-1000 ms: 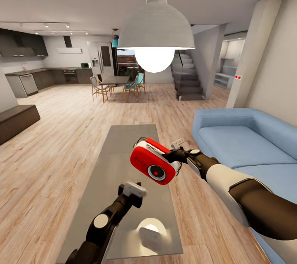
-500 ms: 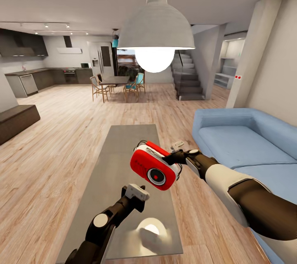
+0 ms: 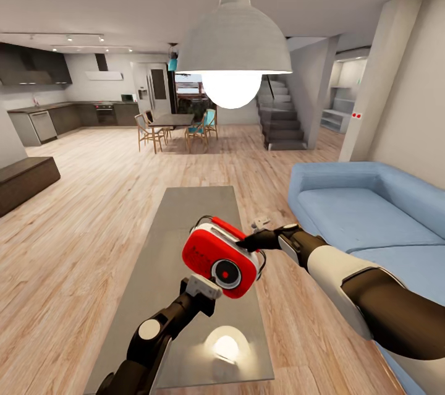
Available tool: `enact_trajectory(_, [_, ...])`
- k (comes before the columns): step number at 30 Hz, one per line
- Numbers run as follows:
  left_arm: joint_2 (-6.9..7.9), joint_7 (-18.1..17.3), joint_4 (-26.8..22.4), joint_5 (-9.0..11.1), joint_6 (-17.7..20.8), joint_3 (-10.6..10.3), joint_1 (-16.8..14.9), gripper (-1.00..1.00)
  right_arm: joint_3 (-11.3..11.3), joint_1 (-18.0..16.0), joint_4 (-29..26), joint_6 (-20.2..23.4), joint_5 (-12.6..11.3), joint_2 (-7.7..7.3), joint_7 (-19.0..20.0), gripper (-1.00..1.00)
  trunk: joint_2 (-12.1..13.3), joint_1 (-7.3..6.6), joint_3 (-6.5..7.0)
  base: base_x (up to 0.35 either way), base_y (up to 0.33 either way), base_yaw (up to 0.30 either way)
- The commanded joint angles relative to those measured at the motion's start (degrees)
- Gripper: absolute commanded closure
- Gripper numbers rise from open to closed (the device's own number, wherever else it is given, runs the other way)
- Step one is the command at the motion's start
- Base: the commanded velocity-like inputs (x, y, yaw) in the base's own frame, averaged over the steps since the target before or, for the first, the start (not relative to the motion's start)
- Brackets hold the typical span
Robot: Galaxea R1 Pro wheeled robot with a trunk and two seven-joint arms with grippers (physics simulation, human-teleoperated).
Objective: Turn on the radio receiver that's on the table in the living room.
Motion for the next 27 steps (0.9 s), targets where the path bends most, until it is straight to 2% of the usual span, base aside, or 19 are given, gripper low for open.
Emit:
enact_trajectory(1, [0.0, 0.0, -0.1, 0.0, 0.0, 0.0, 0.0, 1.0, -1.1, 0.0, -0.1, 0.2, -0.5, 0.01, 0.3, 1.0, 0.0, 0.0, 0.01, 0.0, 0.0, 0.0])
enact_trajectory(11, [0.0, -0.2, 0.1, 0.1, 0.1, 0.0, 0.0, 1.0, -1.1, 0.0, 0.2, 0.6, -1.0, 0.09, 0.8, 1.0, 0.0, 0.0, 0.01, 0.0, 0.0, 0.0])
enact_trajectory(16, [0.0, -0.2, 0.1, 0.1, 0.2, 0.0, 0.0, 1.0, -1.1, 0.0, 0.3, 0.7, -1.1, 0.41, 4.5, 1.0, 0.0, 0.0, 0.01, 0.0, 0.0, 0.0])
enact_trajectory(21, [0.0, -0.2, 0.1, 0.1, 0.2, -0.1, -0.1, 1.0, -1.1, 0.0, 0.4, 4.1, -1.2, 0.59, 5.9, 1.0, 0.0, 0.0, 0.01, 0.0, 0.0, 0.0])
enact_trajectory(27, [0.0, -0.2, 0.2, 0.1, 0.2, -0.1, -0.1, 1.0, -1.1, 0.0, 0.4, 4.8, -1.2, 0.87, 6.1, 1.0, 0.0, 0.0, 0.01, 0.0, 0.0, 0.0])
